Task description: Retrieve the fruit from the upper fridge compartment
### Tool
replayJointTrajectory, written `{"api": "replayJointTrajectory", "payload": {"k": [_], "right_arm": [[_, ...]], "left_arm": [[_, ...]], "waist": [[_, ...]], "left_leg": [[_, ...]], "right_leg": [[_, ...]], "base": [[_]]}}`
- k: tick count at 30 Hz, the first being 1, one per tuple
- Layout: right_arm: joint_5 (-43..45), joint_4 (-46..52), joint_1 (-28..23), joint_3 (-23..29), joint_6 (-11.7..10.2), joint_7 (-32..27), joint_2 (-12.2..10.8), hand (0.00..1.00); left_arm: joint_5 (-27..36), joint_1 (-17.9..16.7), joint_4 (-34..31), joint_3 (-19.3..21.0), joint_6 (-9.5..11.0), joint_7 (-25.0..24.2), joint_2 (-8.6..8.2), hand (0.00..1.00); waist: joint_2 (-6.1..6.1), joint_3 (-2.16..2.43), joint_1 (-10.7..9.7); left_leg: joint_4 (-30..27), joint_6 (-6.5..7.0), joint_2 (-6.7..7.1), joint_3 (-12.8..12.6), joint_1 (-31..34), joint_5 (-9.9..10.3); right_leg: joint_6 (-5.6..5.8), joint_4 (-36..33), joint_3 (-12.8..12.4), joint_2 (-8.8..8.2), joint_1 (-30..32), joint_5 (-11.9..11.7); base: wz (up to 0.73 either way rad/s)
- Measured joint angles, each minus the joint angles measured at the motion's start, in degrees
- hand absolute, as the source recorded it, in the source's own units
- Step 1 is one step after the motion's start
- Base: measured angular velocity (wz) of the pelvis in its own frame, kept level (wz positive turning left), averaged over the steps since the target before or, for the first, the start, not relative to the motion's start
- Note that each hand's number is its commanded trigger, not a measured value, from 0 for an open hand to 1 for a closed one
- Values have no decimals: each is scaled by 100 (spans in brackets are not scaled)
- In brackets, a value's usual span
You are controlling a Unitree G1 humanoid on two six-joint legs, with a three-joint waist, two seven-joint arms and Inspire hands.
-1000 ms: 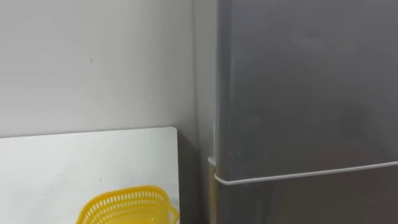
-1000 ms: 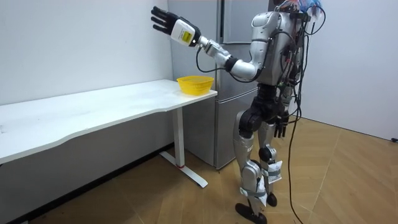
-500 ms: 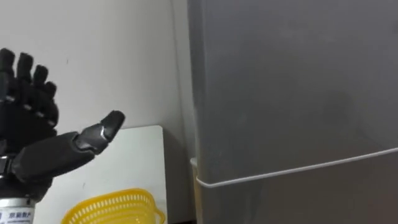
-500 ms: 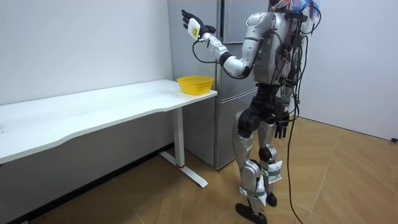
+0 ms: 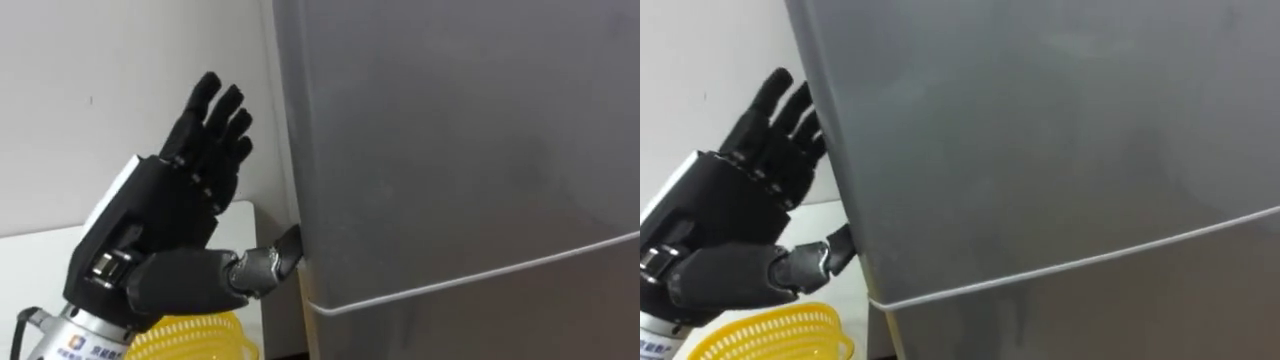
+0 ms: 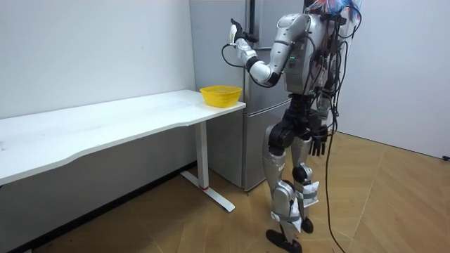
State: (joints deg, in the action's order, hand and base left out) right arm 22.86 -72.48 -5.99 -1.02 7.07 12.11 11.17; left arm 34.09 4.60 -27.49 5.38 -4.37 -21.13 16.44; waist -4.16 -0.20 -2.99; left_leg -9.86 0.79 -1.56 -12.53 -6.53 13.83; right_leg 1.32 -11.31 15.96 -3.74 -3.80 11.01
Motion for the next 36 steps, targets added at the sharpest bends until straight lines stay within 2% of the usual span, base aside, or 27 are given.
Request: {"api": "replayJointTrajectory", "payload": {"k": [2,4,7,15,33,36], "right_arm": [[6,-1,37,0,47,29,29,0],[46,-2,39,-1,58,61,28,0],[45,-3,34,-4,66,64,23,0],[45,14,37,-8,246,59,44,0],[9,378,-43,-168,229,60,86,0],[-3,374,-36,-169,230,59,99,0]], "left_arm": [[264,11,1,-14,-71,-237,131,0],[431,38,2,-37,-118,-405,189,0],[564,61,9,-41,-196,-477,259,0],[691,61,12,-39,-267,-586,260,0],[913,61,10,-175,-266,-675,262,0],[917,61,9,-178,-267,-675,263,0]], "waist": [[-91,6,-2],[-152,21,-5],[-177,17,-4],[-165,7,1],[-125,13,-8],[-119,15,-1]], "left_leg": [[-1,0,14,8,10,0],[-6,0,23,7,10,0],[-54,0,23,2,22,0],[-114,0,23,-5,116,0],[-154,0,20,-3,190,0],[-151,0,10,-108,191,0]], "right_leg": [[15,23,-2,-11,-6,-16],[22,27,-2,-21,-12,-21],[23,26,-2,-28,-28,-21],[22,53,2,-29,3,-21],[23,57,131,-48,0,-21],[23,52,126,-51,3,-21]], "base": [[2],[0],[0],[4],[3],[0]]}}
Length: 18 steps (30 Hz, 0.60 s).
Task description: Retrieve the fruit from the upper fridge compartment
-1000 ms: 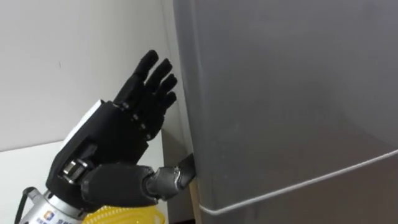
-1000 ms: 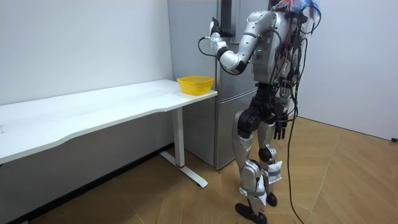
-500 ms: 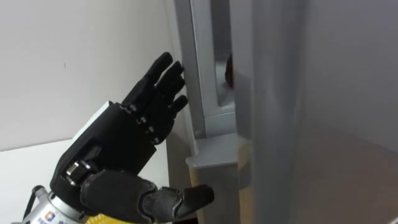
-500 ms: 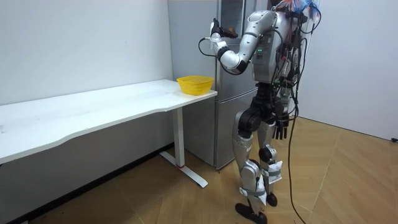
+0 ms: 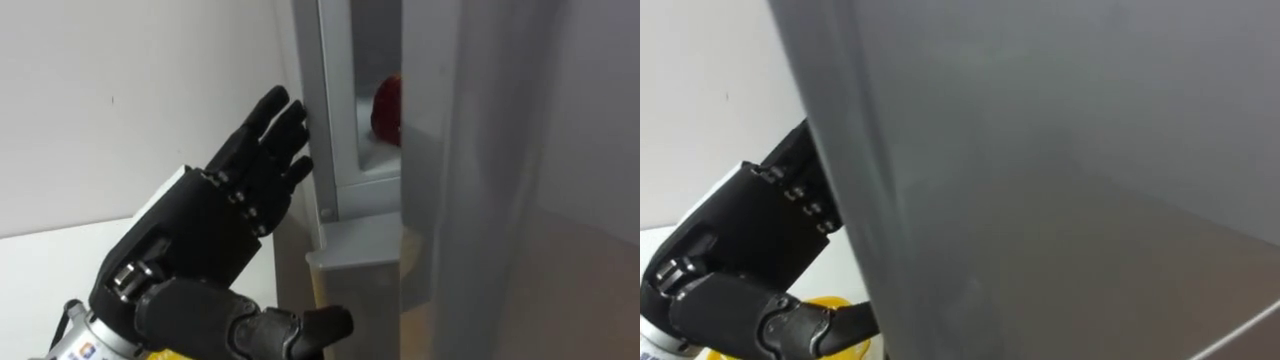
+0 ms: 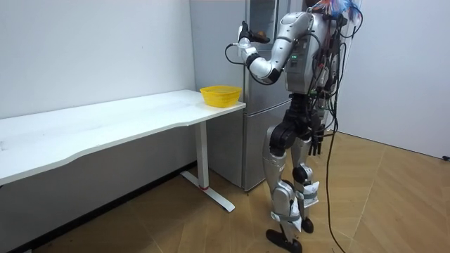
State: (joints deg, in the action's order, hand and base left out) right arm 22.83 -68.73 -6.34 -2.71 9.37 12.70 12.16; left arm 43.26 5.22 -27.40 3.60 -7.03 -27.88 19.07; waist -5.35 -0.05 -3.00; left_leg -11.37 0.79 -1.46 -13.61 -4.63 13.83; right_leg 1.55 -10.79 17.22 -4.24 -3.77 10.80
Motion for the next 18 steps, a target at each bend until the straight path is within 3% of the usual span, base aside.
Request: {"api": "replayJointTrajectory", "payload": {"k": [7,11,13,18], "right_arm": [[2,-8,-28,-2,-4,4,51,0],[19,-66,8,-2,-57,7,63,0],[1,-61,-3,-104,-135,11,107,0],[5,-231,83,-117,-238,-11,139,0]], "left_arm": [[-73,0,-78,-25,0,3,-1,0],[-670,37,-284,-75,5,5,-1,0],[-1032,183,-305,-224,9,20,-1,0],[-1314,347,-406,-584,29,261,-48,0]], "waist": [[29,4,8],[99,17,14],[166,25,17],[180,24,-5]], "left_leg": [[2,0,-10,-197,5,0],[0,0,-11,-210,44,0],[-6,0,-9,-210,47,0],[-33,5,8,-210,102,2]], "right_leg": [[3,5,-10,-10,18,-2],[5,-14,-67,-3,83,-3],[15,3,-184,6,84,-12],[49,30,-351,30,84,-35]], "base": [[0],[-1],[13],[13]]}}
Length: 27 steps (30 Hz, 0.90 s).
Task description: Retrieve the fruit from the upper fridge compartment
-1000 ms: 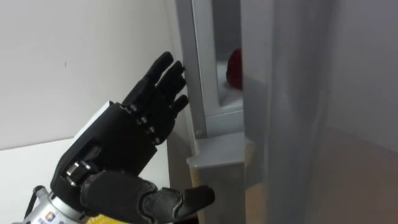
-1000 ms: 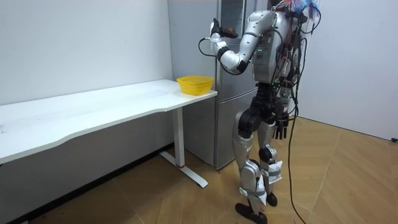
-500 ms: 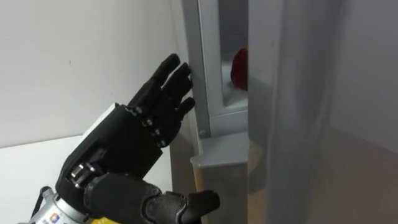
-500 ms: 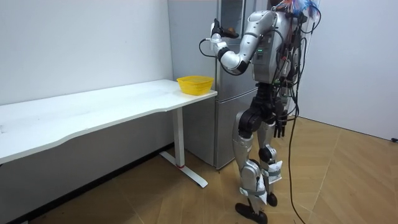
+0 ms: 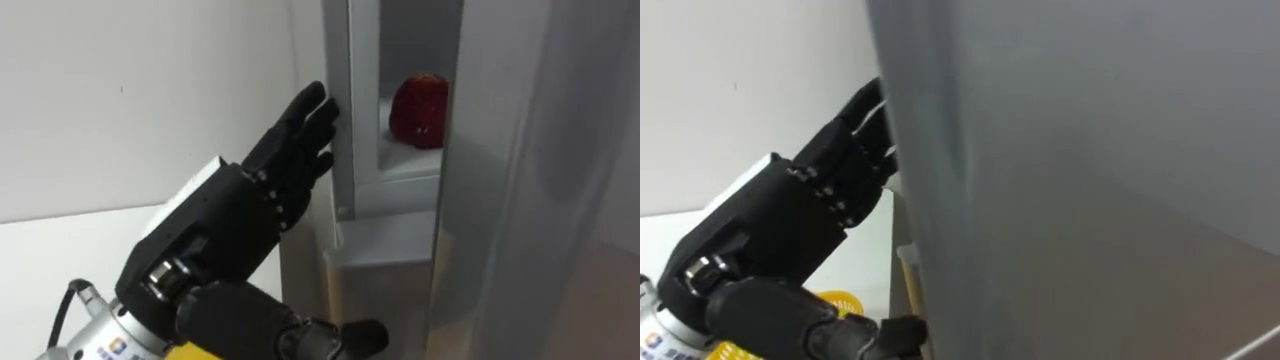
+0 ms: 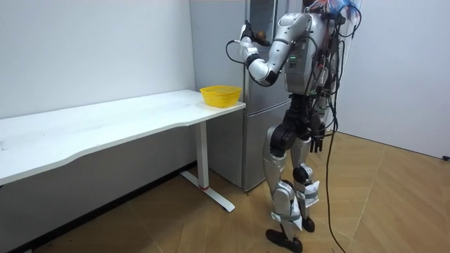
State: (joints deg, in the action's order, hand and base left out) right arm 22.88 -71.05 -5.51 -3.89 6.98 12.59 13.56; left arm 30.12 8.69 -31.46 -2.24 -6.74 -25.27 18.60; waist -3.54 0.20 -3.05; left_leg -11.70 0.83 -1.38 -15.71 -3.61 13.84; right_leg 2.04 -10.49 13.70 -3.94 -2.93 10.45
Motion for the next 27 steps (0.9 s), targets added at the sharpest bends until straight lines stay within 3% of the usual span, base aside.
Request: {"api": "replayJointTrajectory", "payload": {"k": [2,5,8,13,19,27], "right_arm": [[3,-23,44,-1,-16,2,-7,0],[8,-34,92,3,-47,1,11,0],[8,-143,120,-7,-68,-4,21,0],[-10,-211,177,-45,-105,-79,17,0],[-95,-261,153,-175,-151,-182,15,0],[-330,-246,169,-411,-345,-247,14,0]], "left_arm": [[-58,138,-107,-256,5,-22,-4,0],[-92,620,-167,-442,34,-192,29,0],[-49,1057,-262,-961,69,-524,101,0],[-54,1491,-262,-1633,72,-700,-89,0],[-46,1646,-256,-2073,78,-980,-296,0],[-44,1807,-238,-2323,100,-1198,-498,0]], "waist": [[-12,3,-26],[-47,3,-175],[-83,-3,-242],[-183,-11,-759],[-128,-52,-957],[-124,-53,-939]], "left_leg": [[0,3,-1,-6,-10,2],[0,4,1,-18,-16,2],[3,4,0,-195,-103,2],[5,4,-7,-308,-206,2],[7,3,-111,-540,-303,3],[13,2,-152,-609,-295,2]], "right_leg": [[1,-3,-73,6,-2,-1],[2,-7,-154,11,2,-3],[10,-17,-277,12,-14,-8],[12,-22,-428,22,-22,-31],[-58,-1,-573,87,17,-65],[-97,-29,-571,119,66,-80]], "base": [[0],[-4],[-25],[-24],[-25],[0]]}}
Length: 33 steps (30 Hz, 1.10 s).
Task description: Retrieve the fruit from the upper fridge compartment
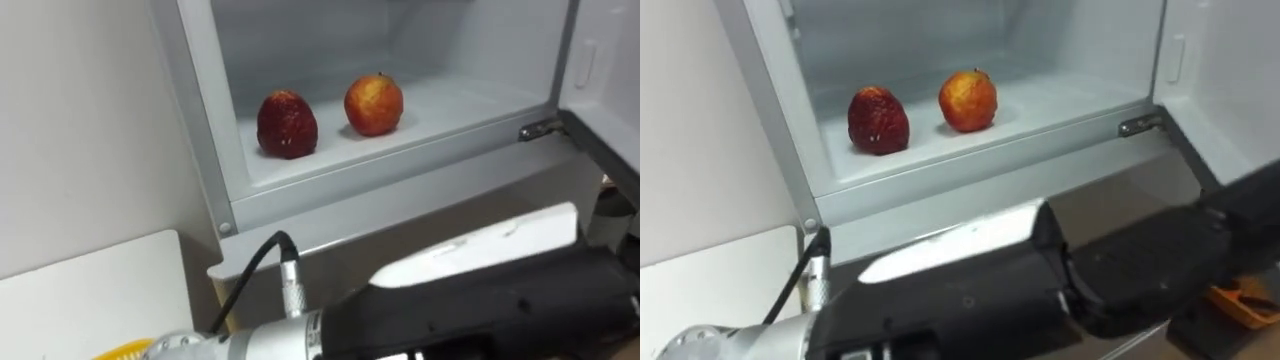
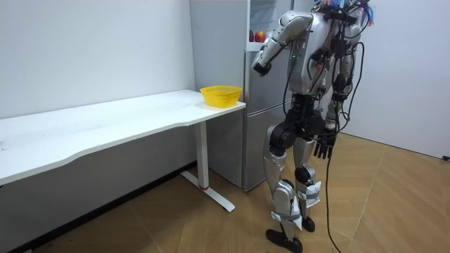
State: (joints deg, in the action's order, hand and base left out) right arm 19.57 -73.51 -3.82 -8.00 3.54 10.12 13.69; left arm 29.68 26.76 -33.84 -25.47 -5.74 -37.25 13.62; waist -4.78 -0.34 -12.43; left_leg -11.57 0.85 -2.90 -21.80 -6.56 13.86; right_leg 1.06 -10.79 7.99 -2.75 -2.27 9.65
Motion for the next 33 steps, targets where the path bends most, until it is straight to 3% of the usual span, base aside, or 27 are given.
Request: {"api": "replayJointTrajectory", "payload": {"k": [6,13,20,29,33], "right_arm": [[-60,-27,52,-338,-15,-15,-4,0],[-87,-91,139,-377,-48,-128,-8,0],[-127,-193,227,-376,-74,-123,-7,0],[-156,-211,199,-369,-178,-167,-5,0],[-178,-209,92,-297,-279,-260,-4,0]], "left_arm": [[4,0,0,-96,104,24,-161,0],[-10,1,0,-182,226,61,-376,0],[-102,1,0,-336,282,94,-392,0],[-1009,130,4,-342,453,452,-381,0],[-1608,114,-4,-146,622,856,-242,0]], "waist": [[-14,12,2],[-2,18,-5],[3,20,-35],[-14,31,-31],[-7,25,76]], "left_leg": [[3,0,1,15,27,0],[4,0,-1,15,24,0],[23,0,0,1,34,0],[40,0,0,6,-2,0],[117,-3,0,10,-122,-2]], "right_leg": [[-1,7,0,2,30,-2],[-2,15,-4,6,32,-2],[-2,26,0,14,33,-2],[-5,8,0,41,0,-6],[-7,10,-17,35,-73,-4]], "base": [[0],[0],[0],[0],[-3]]}}
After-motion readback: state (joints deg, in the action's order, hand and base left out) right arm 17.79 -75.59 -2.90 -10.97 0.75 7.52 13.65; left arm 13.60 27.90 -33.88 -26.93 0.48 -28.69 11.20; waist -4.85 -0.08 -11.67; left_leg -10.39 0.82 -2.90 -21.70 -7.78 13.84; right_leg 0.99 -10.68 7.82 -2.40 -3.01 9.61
